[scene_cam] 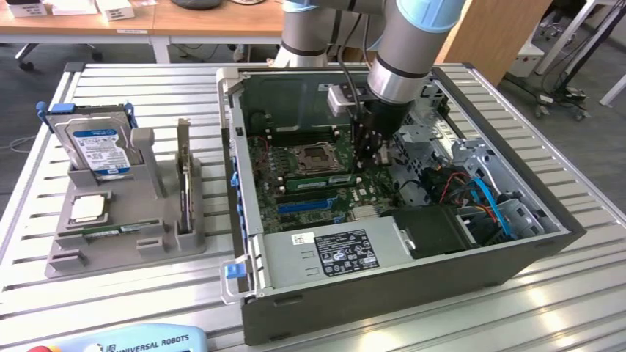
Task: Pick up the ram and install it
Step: 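Press down the ram until it locks into place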
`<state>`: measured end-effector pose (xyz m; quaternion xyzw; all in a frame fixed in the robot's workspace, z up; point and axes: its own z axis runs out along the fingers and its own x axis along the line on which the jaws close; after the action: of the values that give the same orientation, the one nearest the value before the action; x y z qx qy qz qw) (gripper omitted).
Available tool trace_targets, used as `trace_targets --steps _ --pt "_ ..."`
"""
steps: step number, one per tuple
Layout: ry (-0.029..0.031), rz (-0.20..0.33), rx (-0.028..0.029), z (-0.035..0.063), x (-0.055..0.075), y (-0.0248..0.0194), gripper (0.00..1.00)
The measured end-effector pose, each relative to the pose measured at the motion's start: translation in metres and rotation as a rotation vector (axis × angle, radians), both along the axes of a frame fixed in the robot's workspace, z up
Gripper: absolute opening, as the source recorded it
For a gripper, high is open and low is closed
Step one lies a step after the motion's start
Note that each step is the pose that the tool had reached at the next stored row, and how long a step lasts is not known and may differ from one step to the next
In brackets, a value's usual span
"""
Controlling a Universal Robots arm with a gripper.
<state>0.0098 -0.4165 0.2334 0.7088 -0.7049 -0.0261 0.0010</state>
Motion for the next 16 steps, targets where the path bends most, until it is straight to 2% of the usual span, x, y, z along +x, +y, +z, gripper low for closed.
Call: trace_targets --steps 16 --pt "0.0 0.0 -0.0002 -0.0062 -0.0001 0.0 0.1"
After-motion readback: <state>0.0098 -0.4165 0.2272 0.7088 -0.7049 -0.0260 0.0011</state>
